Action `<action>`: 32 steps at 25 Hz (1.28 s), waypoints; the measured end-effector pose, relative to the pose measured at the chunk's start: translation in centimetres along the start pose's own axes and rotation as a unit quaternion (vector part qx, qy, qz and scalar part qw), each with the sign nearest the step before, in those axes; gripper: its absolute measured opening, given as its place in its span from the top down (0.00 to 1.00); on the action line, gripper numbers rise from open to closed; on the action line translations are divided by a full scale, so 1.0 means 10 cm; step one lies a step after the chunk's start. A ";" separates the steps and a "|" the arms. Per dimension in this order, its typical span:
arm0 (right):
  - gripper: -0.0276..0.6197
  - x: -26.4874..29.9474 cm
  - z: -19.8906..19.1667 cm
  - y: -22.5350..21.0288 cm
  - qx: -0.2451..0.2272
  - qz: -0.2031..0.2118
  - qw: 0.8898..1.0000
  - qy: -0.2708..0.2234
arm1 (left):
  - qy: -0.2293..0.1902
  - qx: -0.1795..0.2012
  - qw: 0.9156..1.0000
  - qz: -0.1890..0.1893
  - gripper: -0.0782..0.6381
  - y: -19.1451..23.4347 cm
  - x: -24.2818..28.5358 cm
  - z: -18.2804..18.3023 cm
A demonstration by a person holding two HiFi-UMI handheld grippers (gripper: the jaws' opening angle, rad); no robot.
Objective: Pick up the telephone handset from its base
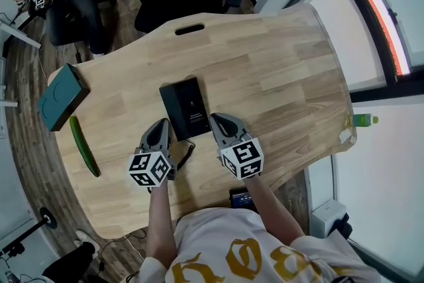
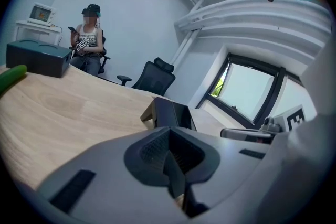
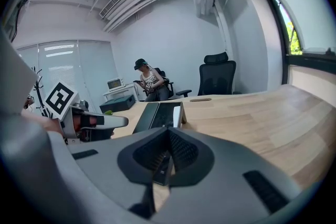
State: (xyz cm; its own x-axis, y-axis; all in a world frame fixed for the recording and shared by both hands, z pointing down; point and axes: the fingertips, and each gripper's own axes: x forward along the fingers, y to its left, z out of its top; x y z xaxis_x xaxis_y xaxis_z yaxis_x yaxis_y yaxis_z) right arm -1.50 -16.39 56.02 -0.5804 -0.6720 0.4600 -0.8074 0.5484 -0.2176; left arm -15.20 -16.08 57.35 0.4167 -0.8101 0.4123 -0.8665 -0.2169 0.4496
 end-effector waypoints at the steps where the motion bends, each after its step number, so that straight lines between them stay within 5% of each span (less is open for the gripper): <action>1: 0.95 0.02 -0.01 -0.01 0.001 0.001 1.000 0.002 | 0.000 -0.004 1.000 0.002 0.88 0.02 0.00 -0.01; 11: 0.95 0.13 -0.10 -0.09 0.020 0.010 1.000 0.008 | 0.009 -0.029 0.999 -0.012 0.87 0.06 0.10 -0.09; 23: 0.95 0.19 -0.23 -0.07 0.039 0.031 0.999 0.017 | 0.033 -0.073 0.996 -0.043 0.65 0.00 0.25 -0.15; 32: 0.95 0.17 -0.18 -0.14 0.060 0.045 0.997 -0.005 | 0.050 -0.086 0.994 -0.052 0.65 -0.01 0.40 -0.22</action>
State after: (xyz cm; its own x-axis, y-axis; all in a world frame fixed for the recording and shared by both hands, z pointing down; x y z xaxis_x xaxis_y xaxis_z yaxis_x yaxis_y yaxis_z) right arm -1.17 -17.39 58.60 -0.6509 -0.6288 0.4253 -0.7591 0.5433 -0.3585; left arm -12.86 -18.08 60.67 0.5344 -0.7278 0.4298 -0.7609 -0.1928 0.6195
